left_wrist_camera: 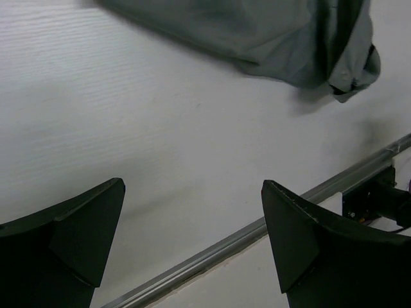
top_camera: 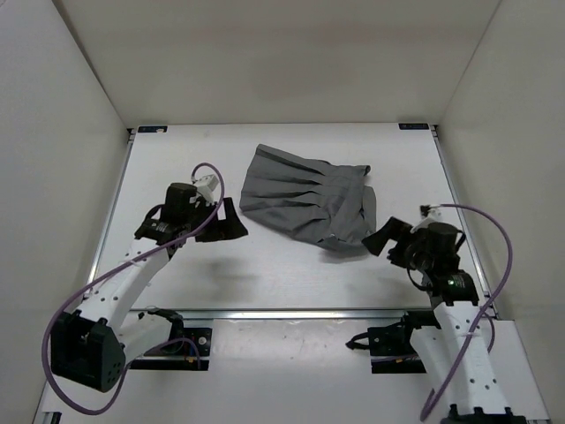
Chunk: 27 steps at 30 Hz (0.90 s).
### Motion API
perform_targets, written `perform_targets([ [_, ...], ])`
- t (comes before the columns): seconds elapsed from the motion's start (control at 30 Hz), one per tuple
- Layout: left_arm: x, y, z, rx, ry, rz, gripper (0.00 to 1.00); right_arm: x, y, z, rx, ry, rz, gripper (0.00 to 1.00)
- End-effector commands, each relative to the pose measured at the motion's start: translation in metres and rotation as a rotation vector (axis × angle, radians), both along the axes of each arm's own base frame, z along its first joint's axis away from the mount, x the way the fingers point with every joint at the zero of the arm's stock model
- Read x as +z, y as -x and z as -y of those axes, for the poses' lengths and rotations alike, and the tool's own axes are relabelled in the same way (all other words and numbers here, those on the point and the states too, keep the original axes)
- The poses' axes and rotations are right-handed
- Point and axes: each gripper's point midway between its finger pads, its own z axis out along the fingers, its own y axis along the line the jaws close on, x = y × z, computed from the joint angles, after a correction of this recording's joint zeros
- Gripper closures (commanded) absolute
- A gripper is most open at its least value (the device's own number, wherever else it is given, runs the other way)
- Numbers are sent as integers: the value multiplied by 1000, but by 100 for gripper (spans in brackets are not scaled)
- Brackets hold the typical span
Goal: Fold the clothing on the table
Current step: Move the skirt to the center of the board, then flatten the skirt out
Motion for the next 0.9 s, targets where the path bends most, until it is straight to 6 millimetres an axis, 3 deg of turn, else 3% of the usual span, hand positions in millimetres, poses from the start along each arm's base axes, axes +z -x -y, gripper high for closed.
perform_targets([
  [0.0, 41, -13, 52, -128, 117, 116, 1, 22, -12, 9, -16, -83, 5, 1],
  [0.03, 51, -21, 65, -151, 116, 137, 1, 22, -17, 15, -37, -90, -14, 2],
  [0.1, 68, -40, 82, -175, 142, 165, 1, 41, -33, 16, -43, -38, 42, 2],
  [0.13, 65, -49, 89, -181, 150, 152, 1, 47, -43, 21, -70, 11, 75, 1],
  [0.17, 67, -63, 92, -174, 150, 150, 1, 43, -46, 10, -31, 35, 62, 1],
  [0.2, 85, -75, 98, -178, 160, 194, 1, 52, -52, 6, -14, 82, 89, 1],
  [0.23, 92, -88, 110, -199, 160, 197, 1, 49, -59, 5, -2, 119, 68, 1],
  [0.27, 75, -95, 118, -224, 129, 159, 2, 42, -63, -1, 23, 136, 23, 1],
  [0.3, 98, -107, 128, -239, 140, 202, 1, 47, -69, -1, 30, 160, 29, 1],
  [0.33, 103, -121, 143, -270, 144, 207, 1, 45, -74, -1, 46, 163, 7, 1],
  [0.37, 87, -127, 154, -300, 125, 169, 2, 38, -82, 1, 45, 172, -16, 1],
  [0.4, 88, -142, 168, -317, 125, 165, 1, 41, -88, 5, 35, 167, -9, 0],
  [0.43, 109, -151, 180, -336, 143, 210, 1, 45, -96, 12, 15, 183, 9, 0],
  [0.47, 94, -159, 194, -354, 137, 185, 1, 49, -101, 17, 1, 192, 16, 1],
  [0.5, 92, -173, 207, -358, 141, 192, 1, 56, -106, 26, -32, 201, 29, 1],
  [0.53, 110, -179, 221, -370, 158, 235, 1, 63, -112, 41, -84, 230, 42, 1],
  [0.57, 108, -187, 236, -376, 168, 240, 2, 68, -115, 51, -116, 244, 41, 1],
  [0.6, 91, -194, 249, -374, 183, 215, 1, 70, -117, 62, -150, 249, 44, 1],
  [0.63, 91, -201, 264, -379, 211, 241, 1, 75, -118, 72, -179, 256, 49, 1],
  [0.7, 83, -201, 292, -382, 284, 226, 1, 72, -117, 82, -197, 311, 41, 1],
  [0.73, 88, -206, 301, -377, 311, 259, 1, 70, -113, 80, -186, 333, 28, 1],
  [0.83, 53, -206, 333, -374, 275, 257, 1, 61, -106, 78, -185, 365, 4, 1],
  [0.87, 55, -202, 345, -377, 260, 288, 2, 57, -105, 76, -175, 348, 3, 1],
])
